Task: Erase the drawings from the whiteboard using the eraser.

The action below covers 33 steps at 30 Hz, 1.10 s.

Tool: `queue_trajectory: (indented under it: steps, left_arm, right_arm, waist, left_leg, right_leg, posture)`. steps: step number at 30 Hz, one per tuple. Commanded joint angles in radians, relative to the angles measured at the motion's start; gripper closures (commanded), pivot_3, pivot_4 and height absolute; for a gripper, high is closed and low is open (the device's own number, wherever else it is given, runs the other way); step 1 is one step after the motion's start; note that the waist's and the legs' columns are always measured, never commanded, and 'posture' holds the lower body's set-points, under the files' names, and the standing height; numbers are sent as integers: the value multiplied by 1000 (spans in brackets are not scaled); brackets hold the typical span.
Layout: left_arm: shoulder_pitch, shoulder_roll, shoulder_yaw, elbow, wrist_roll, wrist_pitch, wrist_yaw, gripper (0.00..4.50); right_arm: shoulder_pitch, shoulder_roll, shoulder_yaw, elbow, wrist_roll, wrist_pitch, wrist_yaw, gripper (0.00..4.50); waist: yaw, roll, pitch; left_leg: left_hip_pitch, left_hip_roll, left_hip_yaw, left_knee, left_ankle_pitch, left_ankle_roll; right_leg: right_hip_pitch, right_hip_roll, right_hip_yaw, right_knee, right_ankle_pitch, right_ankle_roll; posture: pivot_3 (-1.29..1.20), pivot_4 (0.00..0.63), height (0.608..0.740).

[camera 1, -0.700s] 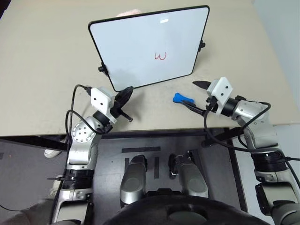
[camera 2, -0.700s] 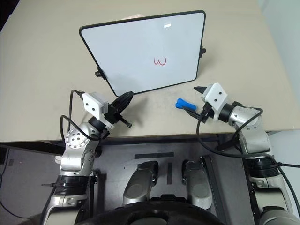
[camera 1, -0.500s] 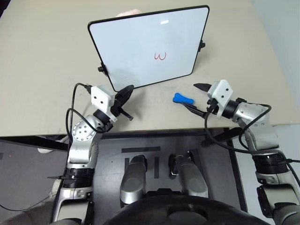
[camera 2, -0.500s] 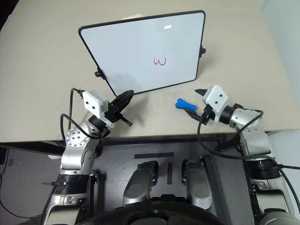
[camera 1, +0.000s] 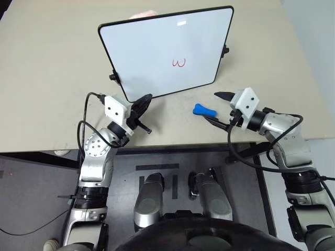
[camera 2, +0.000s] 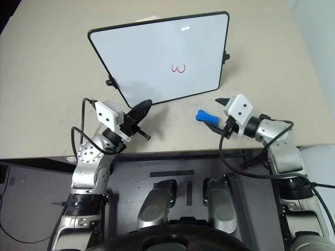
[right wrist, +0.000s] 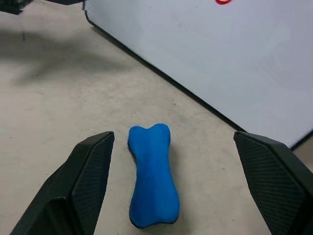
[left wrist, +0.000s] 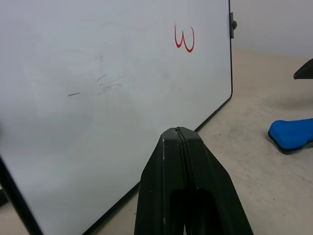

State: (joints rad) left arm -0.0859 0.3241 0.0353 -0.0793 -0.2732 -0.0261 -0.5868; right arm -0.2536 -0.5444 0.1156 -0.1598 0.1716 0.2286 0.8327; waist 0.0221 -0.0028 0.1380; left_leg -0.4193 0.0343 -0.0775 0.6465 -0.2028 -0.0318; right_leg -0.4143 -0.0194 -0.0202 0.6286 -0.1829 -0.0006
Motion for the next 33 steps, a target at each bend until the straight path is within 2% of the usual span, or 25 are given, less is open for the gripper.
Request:
queue_trajectory:
  steps: [1,11,30,33]
  left_arm:
    - [26,2,11,-62,-4,-12,8,4500]
    - [47,3,7,-63,-5,-15,12,4500]
    - [28,-15,-7,-35,7,-37,21,4500]
    - [29,-15,-7,-36,7,-37,22,4500]
  right_arm:
    - [-24,-4,27,-5,-9,7,15,356]
    - [-29,-6,37,-4,-9,118,-2,356]
    - [-45,13,51,53,-46,99,-17,356]
    - [-50,19,52,55,-43,102,-16,1211]
  waist:
    - [0,0,0]
    - [2,0,0]
    - [1,0,0]
    - [1,0,0]
  left_leg:
    - [0,0,0,0,0,0]
    - [0,0,0,0,0,0]
    - [0,0,0,0,0,0]
    - [0,0,0,0,0,0]
  right_leg:
    - [0,0,0,0,0,0]
    - [0,0,0,0,-1,2]
    - [0,0,0,0,1,-1]
    - [0,0,0,0,0,-1]
  posture:
    - [0,150,740]
    - [0,150,740]
    - [0,150,740]
    - [0,150,740]
